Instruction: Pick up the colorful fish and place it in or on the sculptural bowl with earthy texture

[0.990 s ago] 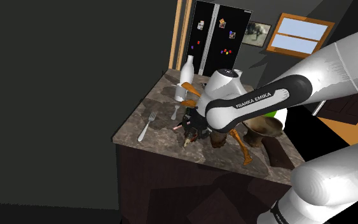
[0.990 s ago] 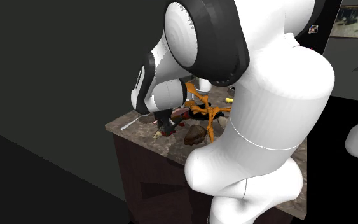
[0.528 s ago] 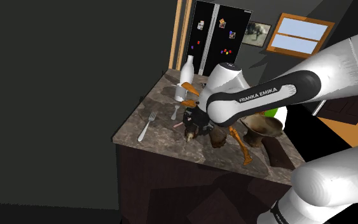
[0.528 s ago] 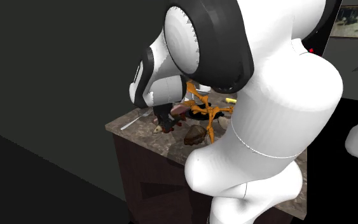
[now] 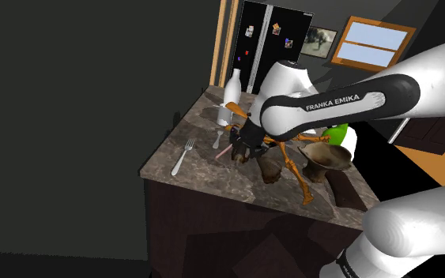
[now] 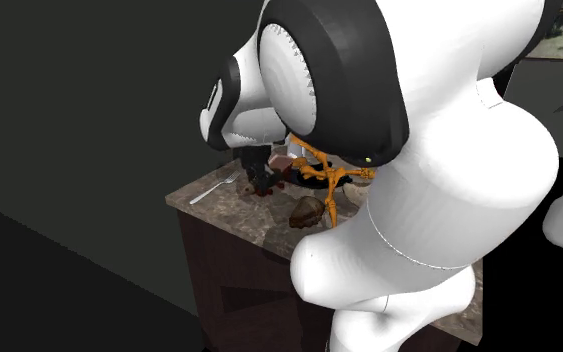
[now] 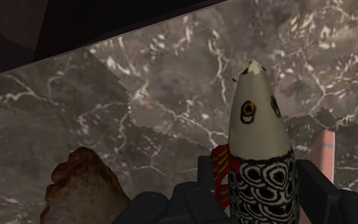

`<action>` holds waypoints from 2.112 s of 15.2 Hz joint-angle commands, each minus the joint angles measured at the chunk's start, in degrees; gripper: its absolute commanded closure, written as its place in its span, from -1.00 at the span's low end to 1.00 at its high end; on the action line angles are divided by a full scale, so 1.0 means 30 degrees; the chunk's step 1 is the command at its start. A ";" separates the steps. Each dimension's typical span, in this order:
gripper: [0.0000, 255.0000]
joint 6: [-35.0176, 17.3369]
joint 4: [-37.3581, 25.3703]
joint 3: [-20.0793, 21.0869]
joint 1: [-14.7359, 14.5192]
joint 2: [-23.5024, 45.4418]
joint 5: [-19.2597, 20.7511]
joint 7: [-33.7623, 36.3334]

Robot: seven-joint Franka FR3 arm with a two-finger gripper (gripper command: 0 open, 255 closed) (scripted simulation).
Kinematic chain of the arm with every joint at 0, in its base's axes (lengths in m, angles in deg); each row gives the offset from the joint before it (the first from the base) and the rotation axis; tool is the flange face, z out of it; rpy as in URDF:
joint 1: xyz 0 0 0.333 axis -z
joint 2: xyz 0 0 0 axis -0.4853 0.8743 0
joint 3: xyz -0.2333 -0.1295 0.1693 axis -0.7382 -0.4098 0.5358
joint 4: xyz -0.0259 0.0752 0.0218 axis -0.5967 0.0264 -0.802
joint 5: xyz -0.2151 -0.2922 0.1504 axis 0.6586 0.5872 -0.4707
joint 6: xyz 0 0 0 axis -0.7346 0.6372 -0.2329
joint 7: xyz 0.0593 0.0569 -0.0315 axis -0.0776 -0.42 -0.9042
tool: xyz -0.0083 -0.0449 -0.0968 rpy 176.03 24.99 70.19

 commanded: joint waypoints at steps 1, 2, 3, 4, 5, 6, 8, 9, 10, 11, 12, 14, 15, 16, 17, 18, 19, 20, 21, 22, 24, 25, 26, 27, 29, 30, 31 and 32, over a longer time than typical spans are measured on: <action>1.00 0.0605 -0.0259 -0.0196 -0.0073 -0.0346 -0.0029 -0.0077; 1.00 0.0910 -0.0417 -0.0288 -0.0094 -0.0496 -0.0026 -0.0107; 1.00 0.1213 -0.0579 -0.0379 -0.0113 -0.0639 -0.0019 -0.0134; 1.00 0.1513 -0.0745 -0.0467 -0.0127 -0.0776 -0.0010 -0.0159; 1.00 0.1811 -0.0914 -0.0554 -0.0140 -0.0905 0.0003 -0.0182; 1.00 0.2106 -0.1087 -0.0639 -0.0149 -0.1029 0.0018 -0.0202; 1.00 0.2689 -0.1445 -0.0802 -0.0161 -0.1257 0.0055 -0.0239; 1.00 0.2976 -0.1630 -0.0881 -0.0164 -0.1361 0.0076 -0.0256; 1.00 0.3262 -0.1818 -0.0959 -0.0165 -0.1460 0.0100 -0.0270; 1.00 0.3545 -0.2009 -0.1035 -0.0164 -0.1552 0.0125 -0.0283; 1.00 0.3826 -0.2204 -0.1109 -0.0162 -0.1639 0.0152 -0.0295; 1.00 0.4382 -0.2605 -0.1252 -0.0152 -0.1795 0.0209 -0.0315; 1.00 0.4656 -0.2811 -0.1322 -0.0145 -0.1864 0.0239 -0.0323; 1.00 0.4929 -0.3020 -0.1390 -0.0136 -0.1927 0.0270 -0.0330; 1.00 0.5200 -0.3233 -0.1456 -0.0126 -0.1986 0.0302 -0.0336; 1.00 0.5468 -0.3449 -0.1521 -0.0115 -0.2039 0.0335 -0.0341; 1.00 0.5735 -0.3668 -0.1584 -0.0102 -0.2086 0.0369 -0.0346; 1.00 0.6001 -0.3891 -0.1645 -0.0090 -0.2128 0.0404 -0.0349; 1.00 0.6264 -0.4118 -0.1706 -0.0075 -0.2165 0.0439 -0.0352; 1.00 0.6526 -0.4347 -0.1764 -0.0060 -0.2198 0.0474 -0.0353; 1.00 0.7045 -0.4816 -0.1877 -0.0027 -0.2247 0.0547 -0.0354; 1.00 0.7303 -0.5056 -0.1931 -0.0009 -0.2264 0.0583 -0.0353; 1.00 0.7559 -0.5299 -0.1984 0.0009 -0.2276 0.0621 -0.0352; 1.00 0.7813 -0.5545 -0.2035 0.0029 -0.2284 0.0658 -0.0350; 1.00 0.8278 -0.6006 -0.2125 0.0066 -0.2286 0.0727 -0.0343; 1.00 0.8392 -0.5497 -0.2596 -0.0022 -0.2846 0.0651 -0.0804; 1.00 0.8516 -0.5008 -0.3062 -0.0095 -0.3393 0.0607 -0.1256; 1.00 0.8648 -0.4538 -0.3524 -0.0152 -0.3927 0.0594 -0.1700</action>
